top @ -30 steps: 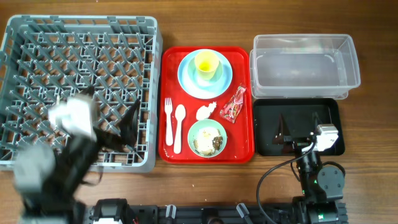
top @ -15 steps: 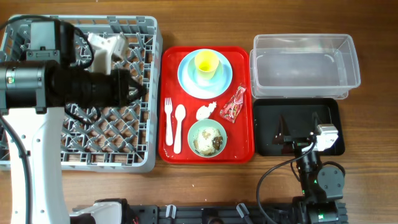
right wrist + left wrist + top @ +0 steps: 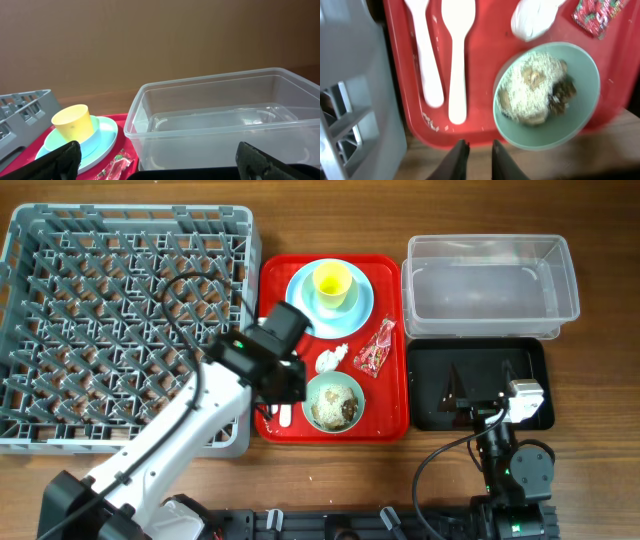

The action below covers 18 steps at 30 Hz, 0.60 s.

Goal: Sort waste into correct bins and load items into the dishwasher rack
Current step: 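Move the left gripper over the tray and grasp the white spoon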

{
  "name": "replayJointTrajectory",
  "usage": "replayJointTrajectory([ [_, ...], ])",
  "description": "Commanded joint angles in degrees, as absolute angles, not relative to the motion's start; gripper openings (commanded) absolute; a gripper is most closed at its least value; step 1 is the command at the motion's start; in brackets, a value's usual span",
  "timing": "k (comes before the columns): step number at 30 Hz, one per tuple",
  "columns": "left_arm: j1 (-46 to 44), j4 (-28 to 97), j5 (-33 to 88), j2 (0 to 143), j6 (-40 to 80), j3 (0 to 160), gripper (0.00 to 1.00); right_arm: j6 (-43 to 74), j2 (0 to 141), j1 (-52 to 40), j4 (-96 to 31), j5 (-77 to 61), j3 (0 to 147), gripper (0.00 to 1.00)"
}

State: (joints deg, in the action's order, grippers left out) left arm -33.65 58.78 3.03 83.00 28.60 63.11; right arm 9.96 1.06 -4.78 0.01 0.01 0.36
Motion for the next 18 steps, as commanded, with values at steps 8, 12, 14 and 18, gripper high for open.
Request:
replayJointTrajectory([
  [8,-39.6,54.6,-11.4,83.2,29.8,62.8,0.50,9.4,0.8,-4.5,0.3,-0.1,0.3,1.00],
  [12,-39.6,53.1,-11.4,83.6,34.0,60.0,0.51,9.3,0.8,-4.5,0.3,-0.1,0.3,1.00],
  [14,-39.6,51.6,-11.4,83.6,34.0,58.2,0.50,9.4,0.8,-4.5,0.3,-0.1,0.3,1.00],
  [18,-39.6,49.1,-11.4,83.7,34.0,55.4,0.38,9.4,0.8,-4.5,0.3,-0.1,0.3,1.00],
])
